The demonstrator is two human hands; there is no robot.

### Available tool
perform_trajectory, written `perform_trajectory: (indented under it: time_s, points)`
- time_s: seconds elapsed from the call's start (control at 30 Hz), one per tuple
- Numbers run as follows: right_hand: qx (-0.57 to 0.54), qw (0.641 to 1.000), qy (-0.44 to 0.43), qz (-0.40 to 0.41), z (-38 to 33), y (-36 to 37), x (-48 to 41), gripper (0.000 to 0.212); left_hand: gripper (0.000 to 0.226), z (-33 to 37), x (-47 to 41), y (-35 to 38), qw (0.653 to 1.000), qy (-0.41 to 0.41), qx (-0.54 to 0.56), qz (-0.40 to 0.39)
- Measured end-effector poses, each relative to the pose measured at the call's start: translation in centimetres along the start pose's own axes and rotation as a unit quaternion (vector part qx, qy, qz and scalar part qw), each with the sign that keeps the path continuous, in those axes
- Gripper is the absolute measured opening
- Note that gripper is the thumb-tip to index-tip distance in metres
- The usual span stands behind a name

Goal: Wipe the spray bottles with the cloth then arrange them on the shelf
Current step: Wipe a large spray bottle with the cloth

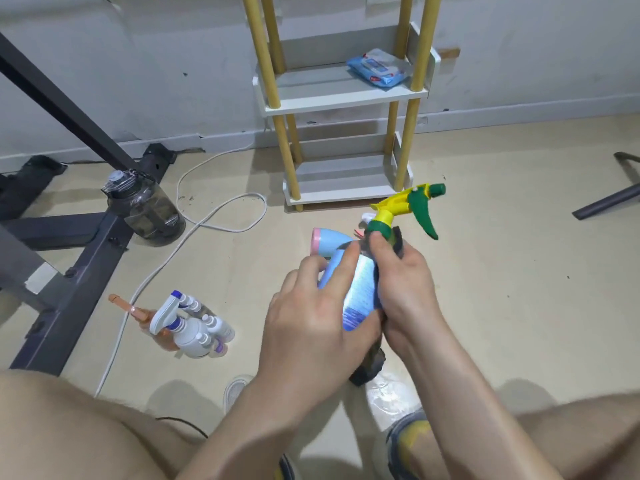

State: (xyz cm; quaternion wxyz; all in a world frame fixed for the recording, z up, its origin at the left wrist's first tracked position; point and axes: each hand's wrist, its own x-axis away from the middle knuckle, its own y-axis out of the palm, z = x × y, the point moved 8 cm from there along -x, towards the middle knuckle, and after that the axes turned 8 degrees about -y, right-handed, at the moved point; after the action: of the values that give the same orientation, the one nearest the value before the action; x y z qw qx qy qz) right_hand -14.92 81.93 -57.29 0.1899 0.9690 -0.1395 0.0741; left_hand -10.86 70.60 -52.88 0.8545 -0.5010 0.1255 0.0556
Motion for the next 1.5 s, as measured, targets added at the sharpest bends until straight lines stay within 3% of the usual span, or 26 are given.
perform_trajectory:
  time_s: [0.03, 0.1, 0.17, 0.3, 0.43, 0.47, 0.53, 0.63, 0.7, 0.8, 0.87, 0.93, 1.03, 1.13, 1.17, 1.27, 1.37, 1.43, 1.5]
  points:
    - [-0.014, 1.0, 0.007, 0.014, -0.3, -0.6, -0.4, 0.015, 0.067, -0.5, 0.0, 0.2, 0.995, -0.03, 0.094, -0.026]
    - [-0.052, 0.998, -0.002, 0.018, -1.1, -1.0, -0.8, 0.014, 0.061, -1.7, -0.2, 1.3, 0.949, -0.111, 0.285, -0.071]
    - [-0.061, 0.998, -0.01, -0.014, -1.2, -0.4, -0.3, 0.011, 0.06, -2.2, -0.3, 2.3, 0.911, -0.157, 0.372, -0.085]
    - [0.027, 0.999, -0.012, -0.037, 0.4, 0.0, 0.8, 0.021, 0.054, -1.9, -0.4, 3.4, 0.909, -0.169, 0.354, -0.138]
    - [0.176, 0.968, -0.099, -0.148, 0.2, 2.2, 2.8, 0.05, 0.057, -4.1, -0.8, 4.2, 0.924, -0.23, 0.28, -0.123]
    - [0.219, 0.952, -0.116, -0.181, 0.0, 2.9, 3.5, 0.053, 0.056, -4.4, -0.9, 4.3, 0.911, -0.251, 0.304, -0.122]
    - [0.274, 0.925, -0.131, -0.229, -0.3, 3.5, 4.3, 0.061, 0.039, -4.9, -0.7, 4.7, 0.847, -0.301, 0.419, -0.131]
    - [0.209, 0.943, -0.095, -0.241, -1.9, 2.8, 3.5, 0.044, 0.026, -4.2, -0.4, 5.1, 0.747, -0.35, 0.538, -0.175]
    - [0.178, 0.959, -0.07, -0.209, -2.7, 2.0, 2.4, 0.035, 0.025, -3.6, -0.1, 5.2, 0.725, -0.351, 0.555, -0.208]
    - [0.271, 0.934, -0.149, -0.18, -3.1, 2.1, 1.5, 0.016, 0.022, -2.7, -0.2, 4.8, 0.744, -0.328, 0.545, -0.208]
    - [0.215, 0.956, -0.162, -0.115, -2.9, 1.0, 0.8, 0.018, 0.019, -2.1, -0.4, 4.7, 0.75, -0.294, 0.559, -0.196]
    - [0.081, 0.988, -0.109, -0.072, -2.1, -0.6, 0.3, 0.021, 0.03, -1.6, -0.4, 4.6, 0.748, -0.27, 0.572, -0.201]
    - [-0.045, 0.994, -0.037, -0.09, -0.9, -0.7, 1.0, 0.023, 0.026, -1.5, -0.2, 4.4, 0.735, -0.285, 0.582, -0.198]
    - [-0.031, 0.992, -0.02, -0.12, -0.4, -0.7, 1.5, 0.03, 0.028, -1.4, 0.1, 4.7, 0.694, -0.328, 0.599, -0.228]
    - [0.026, 0.99, -0.027, -0.134, -0.4, -0.5, 1.4, 0.031, 0.028, -1.5, 0.1, 4.9, 0.708, -0.324, 0.582, -0.236]
    - [0.211, 0.963, -0.065, -0.156, -1.0, 0.4, 0.6, 0.033, 0.019, -1.4, -0.1, 4.7, 0.82, -0.277, 0.449, -0.22]
    - [0.227, 0.958, -0.061, -0.166, -1.5, 1.0, 0.1, 0.036, 0.037, -1.6, -0.3, 3.5, 0.915, -0.229, 0.277, -0.182]
    - [0.187, 0.963, -0.02, -0.193, -1.2, 1.3, 0.2, 0.037, 0.052, -1.6, -0.2, 3.1, 0.948, -0.186, 0.165, -0.199]
    - [0.134, 0.975, -0.014, -0.175, -1.0, 1.1, 0.0, 0.036, 0.06, -1.3, 0.1, 3.0, 0.947, -0.164, 0.164, -0.22]
